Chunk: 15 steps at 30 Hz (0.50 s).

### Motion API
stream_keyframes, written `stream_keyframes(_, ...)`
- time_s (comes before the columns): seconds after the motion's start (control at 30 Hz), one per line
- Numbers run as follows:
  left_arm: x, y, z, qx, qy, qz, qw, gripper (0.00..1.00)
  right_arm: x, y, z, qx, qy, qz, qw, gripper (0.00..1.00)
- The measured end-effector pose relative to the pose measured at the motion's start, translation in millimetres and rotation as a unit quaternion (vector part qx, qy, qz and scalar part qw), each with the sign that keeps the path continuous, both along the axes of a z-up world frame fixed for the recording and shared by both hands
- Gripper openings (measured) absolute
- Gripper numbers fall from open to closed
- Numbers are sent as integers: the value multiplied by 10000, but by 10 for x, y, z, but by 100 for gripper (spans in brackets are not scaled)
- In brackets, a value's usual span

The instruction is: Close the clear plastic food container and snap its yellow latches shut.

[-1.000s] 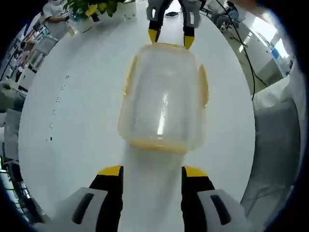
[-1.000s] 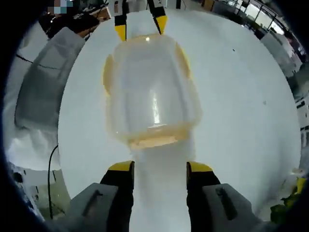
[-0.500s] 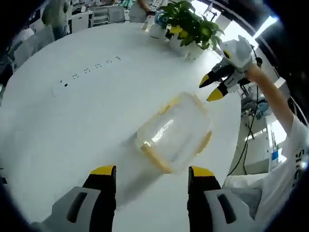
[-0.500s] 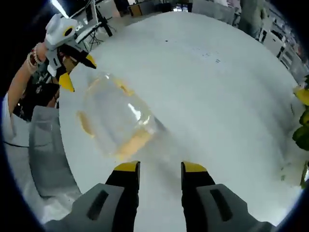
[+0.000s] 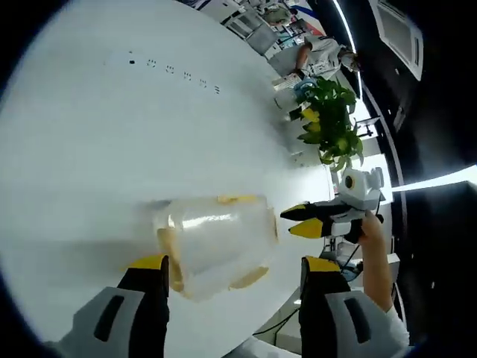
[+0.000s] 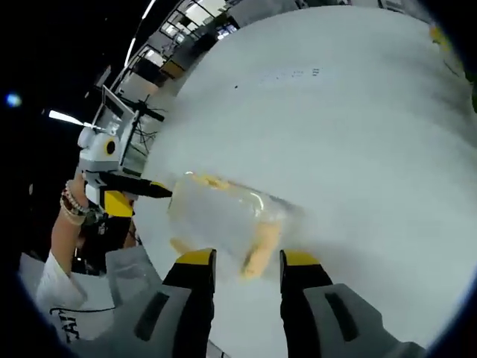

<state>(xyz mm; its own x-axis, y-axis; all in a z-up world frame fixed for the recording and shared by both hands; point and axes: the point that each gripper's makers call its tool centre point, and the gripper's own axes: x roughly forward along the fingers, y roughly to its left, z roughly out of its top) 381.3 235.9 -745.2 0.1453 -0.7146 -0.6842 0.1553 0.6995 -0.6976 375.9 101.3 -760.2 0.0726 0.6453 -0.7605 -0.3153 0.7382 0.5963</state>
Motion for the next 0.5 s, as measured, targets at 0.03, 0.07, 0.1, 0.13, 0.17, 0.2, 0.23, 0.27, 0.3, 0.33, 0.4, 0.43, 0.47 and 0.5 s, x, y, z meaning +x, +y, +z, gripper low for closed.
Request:
stream_keyframes(0.03, 10, 8, -20, 66, 6, 10, 10000, 67, -5, 15, 0, 17, 1, -12, 10000, 30)
stream_keyframes(0.07, 22, 18, -33, 111, -1, 35, 9999, 66, -14, 34, -5, 10, 9, -16, 10000, 29)
stream_keyframes(0.1, 29, 12, -40, 118, 2, 37, 9999, 64, -23, 43, -16, -19, 15, 21, 10000, 29)
stream_keyframes(0.13, 23, 3, -46, 120, 23, 21, 9999, 64, -32, 49, -28, -50, 30, 48, 10000, 28)
stream_keyframes(0.17, 23, -3, -56, 138, 39, 0, 9999, 65, -47, 54, -55, -117, 53, 106, 9999, 27)
stream_keyframes(0.2, 21, -5, -62, 152, 47, -16, 9999, 65, -61, 52, -79, -183, 58, 204, 9996, 26)
stream_keyframes(0.23, 18, 7, -71, 178, 30, -72, 9998, 64, -85, 65, -101, -227, -3, 409, 9989, 25)
stream_keyframes(0.27, 20, 17, -82, 189, 40, -62, 9998, 62, -84, 77, -114, -253, 35, 373, 9990, 24)
stream_keyframes(0.3, 23, 33, -97, 202, 71, -47, 9998, 61, -90, 88, -133, -295, 65, 394, 9988, 22)
stream_keyframes(0.33, 18, 39, -105, 212, 98, -43, 9997, 60, -90, 85, -149, -366, 69, 430, 9984, 21)
stream_keyframes(0.4, 3, 41, -116, 210, 151, -56, 9996, 59, -90, 41, -200, -618, 10, 627, 9961, 20)
stream_keyframes(0.43, -1, 44, -120, 231, 160, -64, 9996, 59, -78, 88, -181, -512, 80, 512, 9973, 21)
stream_keyframes(0.47, 1, 52, -127, 276, 144, -88, 9995, 59, -72, 98, -180, -521, 97, 527, 9972, 20)
stream_keyframes(0.5, 6, 58, -133, 304, 139, -91, 9994, 58, -72, 100, -181, -541, 94, 558, 9969, 20)
